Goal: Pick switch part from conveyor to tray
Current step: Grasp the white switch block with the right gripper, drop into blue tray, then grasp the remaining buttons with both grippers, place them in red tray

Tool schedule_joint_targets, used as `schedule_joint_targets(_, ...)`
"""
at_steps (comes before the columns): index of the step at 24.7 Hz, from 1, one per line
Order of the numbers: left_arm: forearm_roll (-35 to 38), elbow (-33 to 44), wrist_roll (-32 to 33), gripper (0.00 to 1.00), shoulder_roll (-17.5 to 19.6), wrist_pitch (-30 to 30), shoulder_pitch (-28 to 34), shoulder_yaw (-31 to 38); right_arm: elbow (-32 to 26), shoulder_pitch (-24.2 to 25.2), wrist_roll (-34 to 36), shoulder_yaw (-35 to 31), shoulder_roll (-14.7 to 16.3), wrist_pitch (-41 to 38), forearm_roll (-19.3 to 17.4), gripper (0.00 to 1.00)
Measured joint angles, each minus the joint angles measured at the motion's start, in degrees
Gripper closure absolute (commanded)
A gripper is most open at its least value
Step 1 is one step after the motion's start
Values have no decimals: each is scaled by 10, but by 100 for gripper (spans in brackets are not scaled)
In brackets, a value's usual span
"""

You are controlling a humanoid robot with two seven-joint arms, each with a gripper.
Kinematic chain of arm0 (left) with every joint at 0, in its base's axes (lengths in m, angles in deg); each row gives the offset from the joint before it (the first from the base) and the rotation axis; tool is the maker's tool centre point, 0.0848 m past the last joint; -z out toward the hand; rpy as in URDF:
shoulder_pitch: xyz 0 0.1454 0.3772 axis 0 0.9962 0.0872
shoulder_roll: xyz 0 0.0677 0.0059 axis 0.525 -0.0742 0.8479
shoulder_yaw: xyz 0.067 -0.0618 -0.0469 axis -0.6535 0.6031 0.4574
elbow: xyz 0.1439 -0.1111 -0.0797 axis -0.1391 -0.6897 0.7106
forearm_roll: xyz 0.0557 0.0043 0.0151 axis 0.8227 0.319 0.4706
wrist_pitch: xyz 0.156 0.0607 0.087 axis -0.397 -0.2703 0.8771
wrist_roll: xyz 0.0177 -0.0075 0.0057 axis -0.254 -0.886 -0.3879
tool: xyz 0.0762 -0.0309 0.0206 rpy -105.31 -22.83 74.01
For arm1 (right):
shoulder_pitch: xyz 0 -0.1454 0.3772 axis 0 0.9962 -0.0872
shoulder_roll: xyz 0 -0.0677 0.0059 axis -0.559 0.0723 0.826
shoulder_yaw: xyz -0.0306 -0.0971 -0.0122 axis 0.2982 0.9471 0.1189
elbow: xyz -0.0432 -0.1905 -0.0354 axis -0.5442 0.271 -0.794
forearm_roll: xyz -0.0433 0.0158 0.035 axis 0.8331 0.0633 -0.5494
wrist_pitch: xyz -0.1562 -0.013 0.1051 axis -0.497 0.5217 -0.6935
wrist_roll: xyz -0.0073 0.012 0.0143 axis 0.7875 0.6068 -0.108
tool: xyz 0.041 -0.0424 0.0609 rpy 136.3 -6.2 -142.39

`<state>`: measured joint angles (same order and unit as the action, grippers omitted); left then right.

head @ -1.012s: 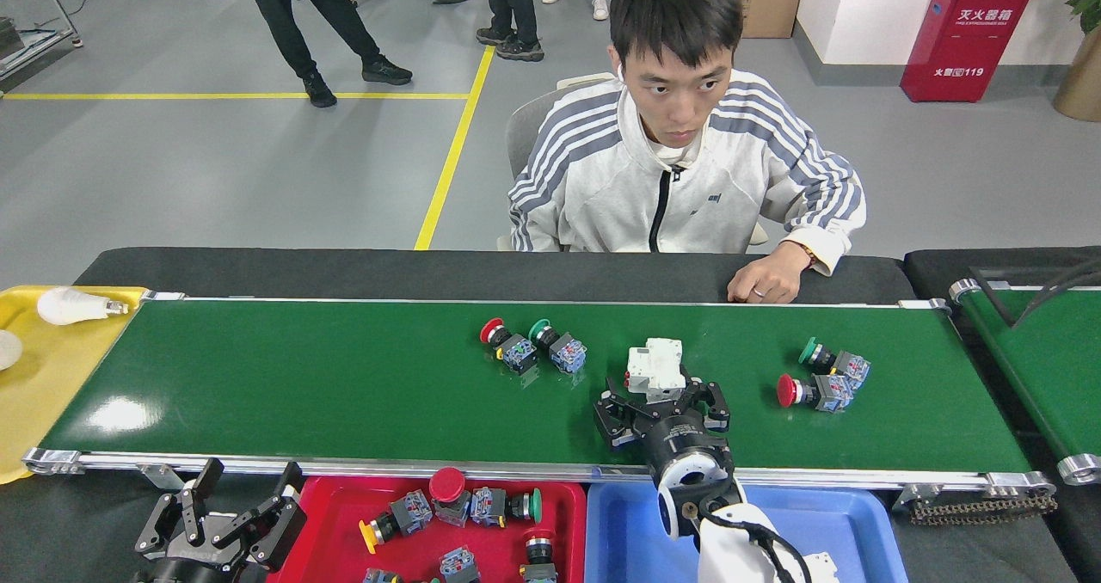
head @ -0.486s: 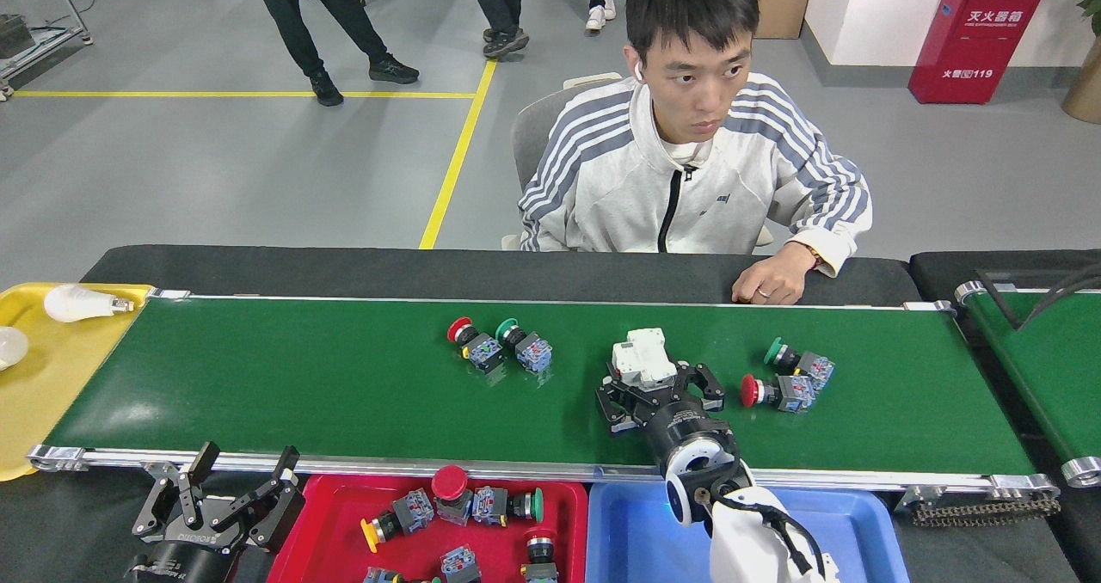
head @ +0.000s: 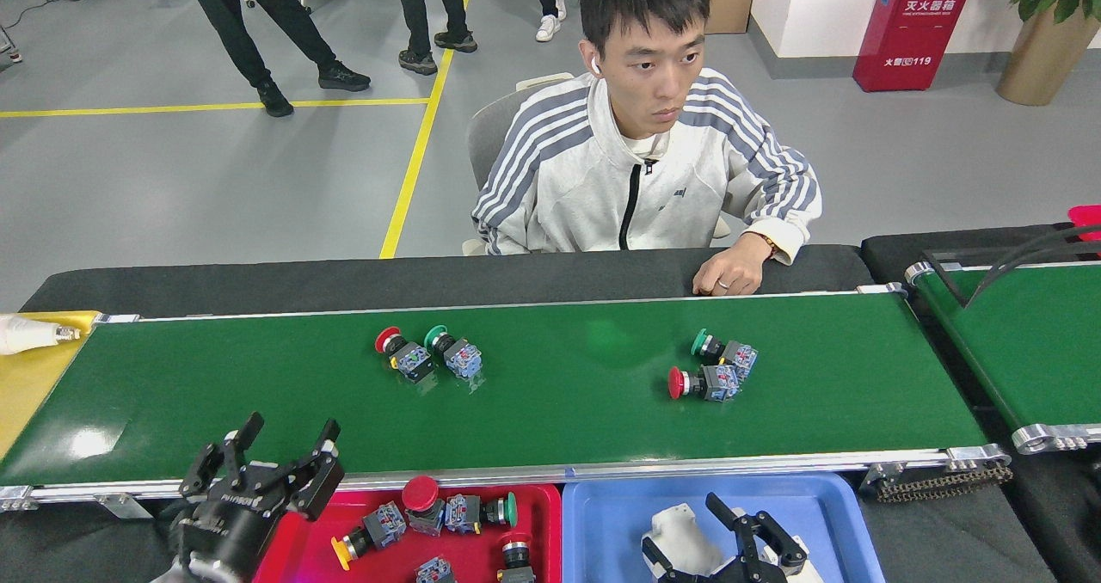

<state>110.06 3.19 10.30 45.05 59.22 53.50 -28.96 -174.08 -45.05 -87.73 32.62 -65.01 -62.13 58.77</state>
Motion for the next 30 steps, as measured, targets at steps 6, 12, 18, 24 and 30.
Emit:
schedule_joint_targets(6,35,-107,6,0,1,-38,-67,-25,0,-1,1,-35,-26,122,5,0)
schedule_joint_targets(12,43,-141,1,0,1,-42,-79,-26,19,-21,0,-35,0,164,5,0)
schedule_joint_targets(18,43,-216,-1,0,1,-49,-139,-27,147,-188,-21,22,11,116,4,0)
schedule_joint_targets(24,55,-279,-17,0,2,-52,-182,-27,246,-285,-86,45,-9,59,2,0)
schedule_joint_targets(30,117,-383,-74,3,2,-82,-241,-27,320,-330,-99,69,-21,34,2,0)
